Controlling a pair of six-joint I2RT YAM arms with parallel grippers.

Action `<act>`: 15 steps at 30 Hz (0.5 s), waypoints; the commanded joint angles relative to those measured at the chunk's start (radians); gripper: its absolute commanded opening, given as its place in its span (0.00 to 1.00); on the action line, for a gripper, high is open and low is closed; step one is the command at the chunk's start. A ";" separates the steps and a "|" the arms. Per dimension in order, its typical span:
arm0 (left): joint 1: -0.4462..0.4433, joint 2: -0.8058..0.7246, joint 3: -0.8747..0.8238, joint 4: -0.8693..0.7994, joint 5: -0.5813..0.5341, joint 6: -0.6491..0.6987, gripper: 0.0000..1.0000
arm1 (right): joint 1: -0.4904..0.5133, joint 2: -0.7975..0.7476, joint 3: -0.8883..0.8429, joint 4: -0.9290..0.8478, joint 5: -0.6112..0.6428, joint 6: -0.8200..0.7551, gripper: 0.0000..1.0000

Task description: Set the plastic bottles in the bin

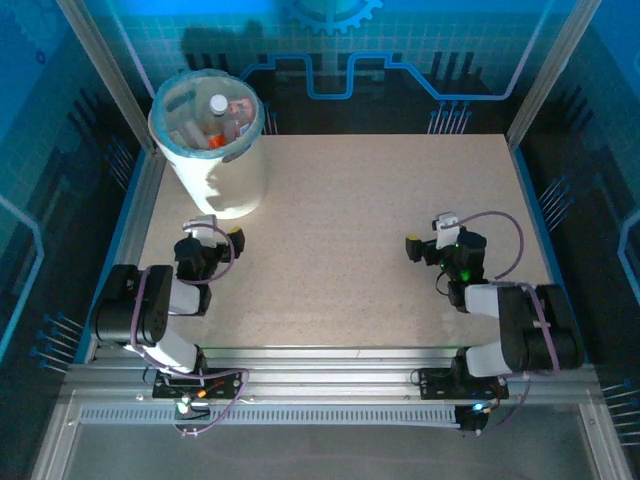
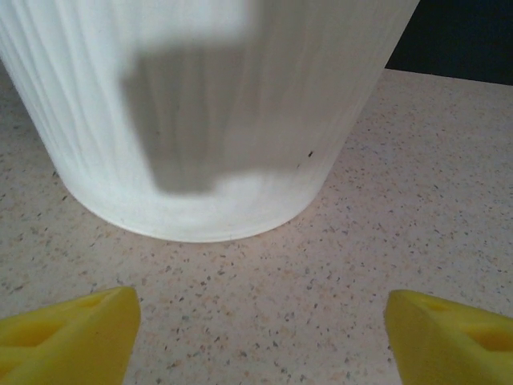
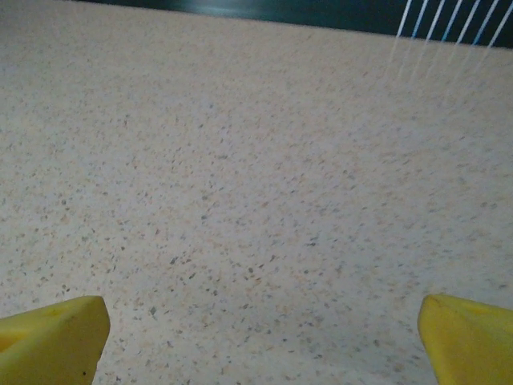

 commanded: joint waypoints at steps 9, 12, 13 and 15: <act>-0.007 -0.023 0.092 -0.142 -0.032 0.006 0.99 | 0.042 0.060 0.123 -0.056 0.142 0.033 1.00; -0.013 -0.023 0.094 -0.145 -0.042 0.010 0.99 | 0.044 0.059 0.124 -0.062 0.143 0.033 1.00; -0.013 -0.023 0.091 -0.139 -0.039 0.009 0.99 | 0.044 0.059 0.123 -0.062 0.143 0.032 1.00; -0.012 -0.021 0.089 -0.132 -0.026 0.013 0.99 | 0.044 0.059 0.123 -0.062 0.143 0.032 1.00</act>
